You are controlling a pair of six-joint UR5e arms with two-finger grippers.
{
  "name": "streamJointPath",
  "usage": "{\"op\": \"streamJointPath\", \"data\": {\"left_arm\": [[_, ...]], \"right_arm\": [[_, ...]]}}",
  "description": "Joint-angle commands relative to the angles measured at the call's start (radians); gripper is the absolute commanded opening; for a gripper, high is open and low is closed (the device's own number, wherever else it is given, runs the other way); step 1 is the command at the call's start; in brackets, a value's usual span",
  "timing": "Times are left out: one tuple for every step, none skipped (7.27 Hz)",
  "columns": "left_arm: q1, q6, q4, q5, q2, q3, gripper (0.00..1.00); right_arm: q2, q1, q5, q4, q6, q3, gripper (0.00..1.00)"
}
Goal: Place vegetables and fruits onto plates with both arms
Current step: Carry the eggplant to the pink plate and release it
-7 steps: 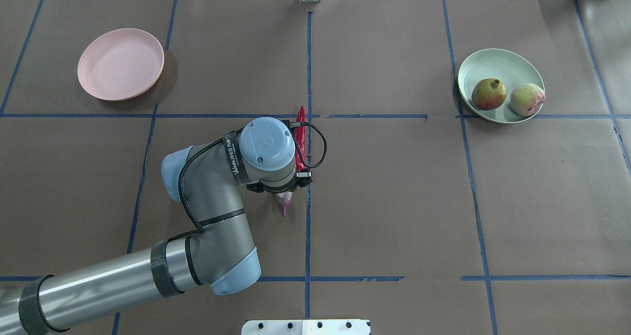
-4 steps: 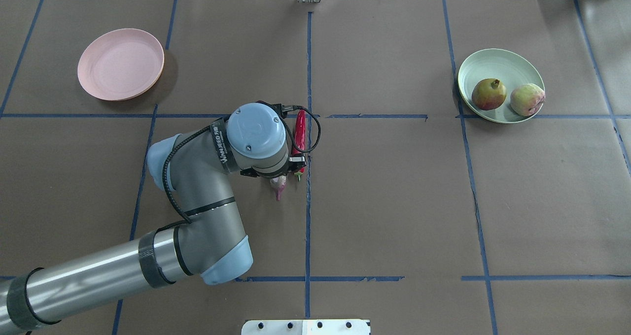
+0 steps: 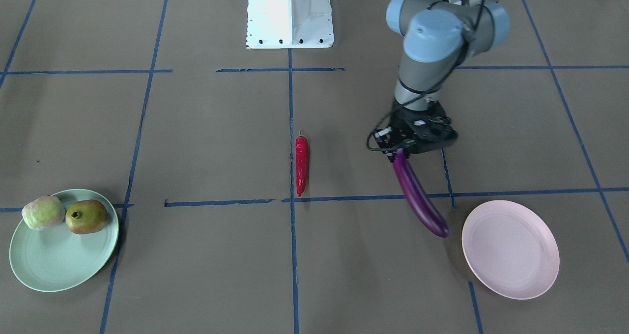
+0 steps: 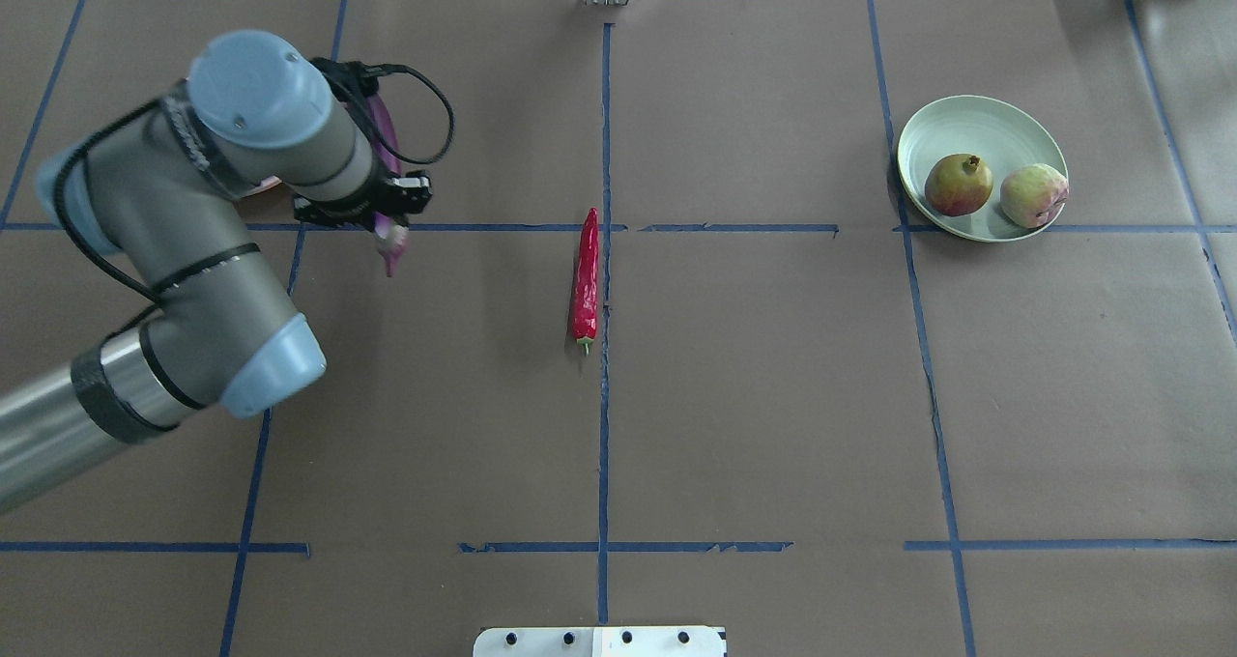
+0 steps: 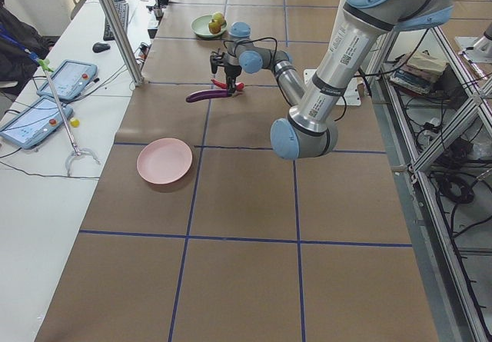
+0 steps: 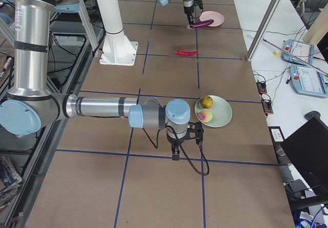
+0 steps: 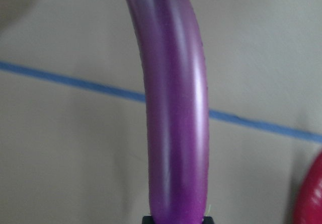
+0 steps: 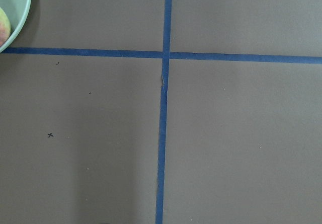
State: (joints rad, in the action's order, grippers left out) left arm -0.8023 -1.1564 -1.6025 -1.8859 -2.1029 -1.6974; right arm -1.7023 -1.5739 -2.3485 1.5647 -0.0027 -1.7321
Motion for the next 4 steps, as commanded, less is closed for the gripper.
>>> {"op": "streamJointPath", "data": {"left_arm": [[-0.170, 0.276, -0.014, -0.045, 0.037, 0.178, 0.00], [-0.210, 0.367, -0.081, -0.067, 0.035, 0.296, 0.00], [-0.241, 0.429, -0.184, -0.070, 0.034, 0.417, 0.03], [-0.241, 0.444, -0.210, -0.100, 0.031, 0.442, 0.85]], "right_arm": [[-0.017, 0.000, 0.000, 0.000, 0.001, -0.017, 1.00], [-0.017, 0.000, 0.000, 0.000, 0.001, -0.020, 1.00], [-0.017, 0.000, 0.000, 0.000, 0.003, -0.021, 1.00], [-0.017, 0.000, 0.000, 0.000, 0.003, -0.021, 1.00]]}}
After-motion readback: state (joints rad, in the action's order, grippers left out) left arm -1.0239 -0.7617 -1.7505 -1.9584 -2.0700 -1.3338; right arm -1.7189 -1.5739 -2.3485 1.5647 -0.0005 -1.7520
